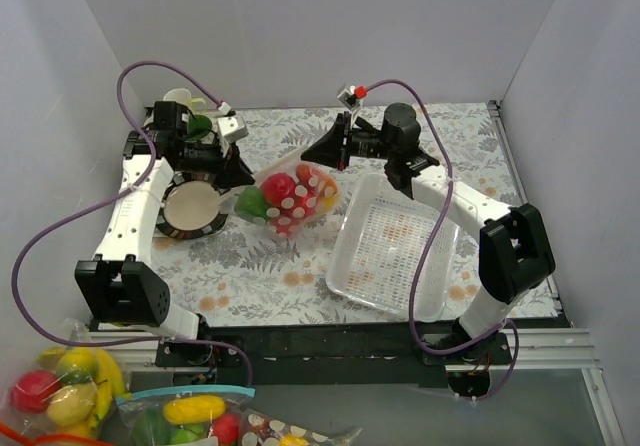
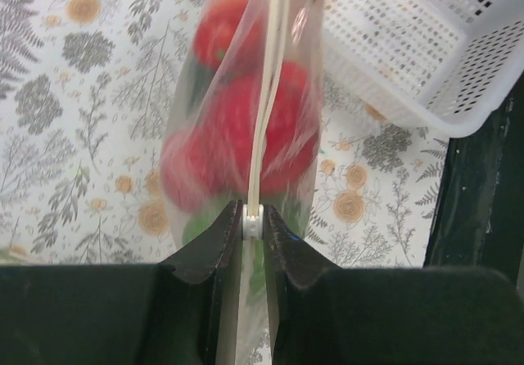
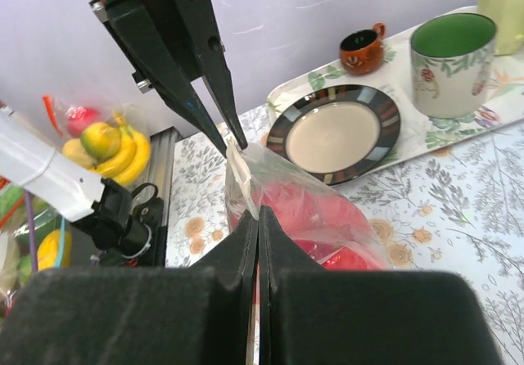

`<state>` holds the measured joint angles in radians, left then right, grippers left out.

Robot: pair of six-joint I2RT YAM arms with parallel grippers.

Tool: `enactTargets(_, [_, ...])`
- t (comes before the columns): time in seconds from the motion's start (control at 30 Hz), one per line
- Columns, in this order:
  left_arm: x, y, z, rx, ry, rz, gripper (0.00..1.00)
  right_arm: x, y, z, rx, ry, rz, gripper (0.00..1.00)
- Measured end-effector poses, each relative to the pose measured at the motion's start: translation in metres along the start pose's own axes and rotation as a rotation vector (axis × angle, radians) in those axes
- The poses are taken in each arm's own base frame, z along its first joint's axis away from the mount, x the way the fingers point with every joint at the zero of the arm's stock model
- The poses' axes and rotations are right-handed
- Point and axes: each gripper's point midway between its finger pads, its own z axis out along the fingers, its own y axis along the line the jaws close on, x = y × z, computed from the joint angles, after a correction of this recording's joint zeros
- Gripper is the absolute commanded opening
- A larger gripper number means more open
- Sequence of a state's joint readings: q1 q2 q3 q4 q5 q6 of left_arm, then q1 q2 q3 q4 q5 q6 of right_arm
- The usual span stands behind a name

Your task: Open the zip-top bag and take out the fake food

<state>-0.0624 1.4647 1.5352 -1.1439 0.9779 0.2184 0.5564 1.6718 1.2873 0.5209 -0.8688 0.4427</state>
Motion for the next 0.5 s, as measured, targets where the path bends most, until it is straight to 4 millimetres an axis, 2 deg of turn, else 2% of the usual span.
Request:
enactTargets(0.1, [0.021,0.023,-0.012,-0.048,0.013,-0.061,0.05,0.0,-0.014,-0.006,0.054,-0.029,0.02,0.01])
enactTargets(0.27, [0.064,0.058,-0.045,-0.141,0.045,-0.165,0.04,-0.008,-0.038,-0.015,0.116,-0.098,0.066,0.01])
enactTargets(0.37, [0.085,0.065,-0.06,-0.161,0.05,-0.22,0.05,-0.007,-0.048,-0.014,0.119,-0.119,0.101,0.01])
enactTargets(0.5, [0.096,0.058,-0.063,-0.145,0.054,-0.239,0.06,0.005,-0.053,-0.006,0.106,-0.114,0.158,0.01])
